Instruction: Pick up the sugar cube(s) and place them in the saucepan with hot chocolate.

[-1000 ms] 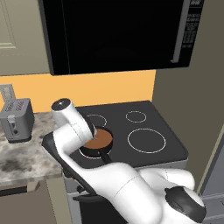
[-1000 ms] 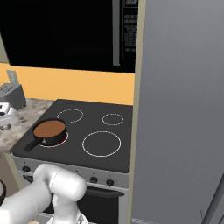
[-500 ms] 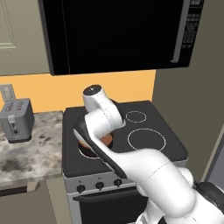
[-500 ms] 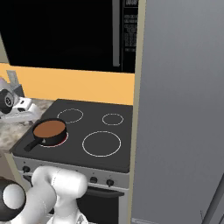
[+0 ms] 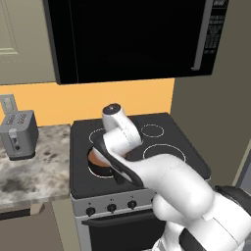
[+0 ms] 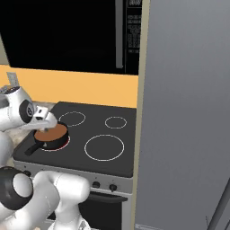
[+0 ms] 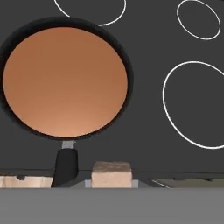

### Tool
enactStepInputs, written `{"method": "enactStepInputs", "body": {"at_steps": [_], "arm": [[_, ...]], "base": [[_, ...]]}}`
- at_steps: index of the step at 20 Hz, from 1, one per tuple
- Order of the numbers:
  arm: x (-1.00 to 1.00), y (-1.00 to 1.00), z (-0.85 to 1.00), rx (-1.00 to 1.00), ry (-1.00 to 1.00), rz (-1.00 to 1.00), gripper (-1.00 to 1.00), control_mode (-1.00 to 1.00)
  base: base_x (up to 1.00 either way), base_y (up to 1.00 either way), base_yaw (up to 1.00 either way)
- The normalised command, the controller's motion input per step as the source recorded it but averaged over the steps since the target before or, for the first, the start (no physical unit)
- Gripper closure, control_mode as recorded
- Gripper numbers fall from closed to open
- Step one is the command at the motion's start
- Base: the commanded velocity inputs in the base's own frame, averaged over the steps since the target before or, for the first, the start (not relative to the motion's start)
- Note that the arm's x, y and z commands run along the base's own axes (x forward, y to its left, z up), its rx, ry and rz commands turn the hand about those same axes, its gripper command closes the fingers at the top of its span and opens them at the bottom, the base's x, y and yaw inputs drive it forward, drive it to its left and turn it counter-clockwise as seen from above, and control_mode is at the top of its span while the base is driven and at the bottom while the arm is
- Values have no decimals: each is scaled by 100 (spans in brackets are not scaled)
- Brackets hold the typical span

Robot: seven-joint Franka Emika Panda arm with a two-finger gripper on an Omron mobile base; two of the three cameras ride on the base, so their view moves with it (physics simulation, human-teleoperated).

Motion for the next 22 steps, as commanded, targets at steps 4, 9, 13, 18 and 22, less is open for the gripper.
{"method": "enactStepInputs", "body": {"at_steps": [4, 9, 13, 18, 22], "arm": [[77, 13, -24, 0, 22, 3, 100, -100], [69, 13, -2, 0, 21, 0, 100, -100], [55, 26, -5, 0, 13, 0, 100, -100], [18, 37, -16, 0, 3, 0, 100, -100], [0, 9, -17, 1, 0, 0, 100, -100]], "base": [[0, 0, 0], [0, 0, 0], [0, 0, 0], [0, 0, 0], [0, 0, 0]]}}
